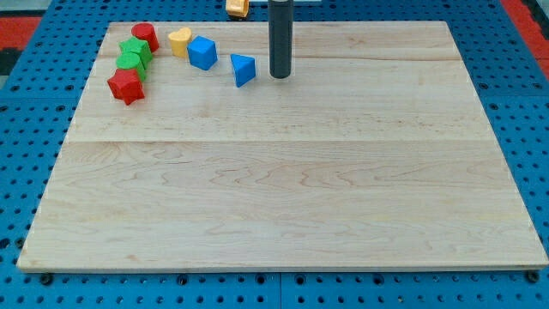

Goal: Move the red star closer to the blue triangle

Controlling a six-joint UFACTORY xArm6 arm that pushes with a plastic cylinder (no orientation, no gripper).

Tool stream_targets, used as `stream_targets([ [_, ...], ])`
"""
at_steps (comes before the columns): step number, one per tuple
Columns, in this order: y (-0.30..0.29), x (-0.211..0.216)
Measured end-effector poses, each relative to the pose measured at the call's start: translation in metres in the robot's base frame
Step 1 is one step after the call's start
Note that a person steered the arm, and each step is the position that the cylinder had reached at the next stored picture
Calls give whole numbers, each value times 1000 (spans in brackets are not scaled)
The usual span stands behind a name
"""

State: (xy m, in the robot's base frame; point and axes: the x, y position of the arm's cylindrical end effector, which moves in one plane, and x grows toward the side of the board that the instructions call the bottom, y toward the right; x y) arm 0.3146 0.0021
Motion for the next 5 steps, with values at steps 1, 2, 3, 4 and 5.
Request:
stream_targets([
  [1, -16, -9],
  [2, -40, -9],
  [3, -62, -9],
  [4, -63, -9],
  [5, -26, 4],
])
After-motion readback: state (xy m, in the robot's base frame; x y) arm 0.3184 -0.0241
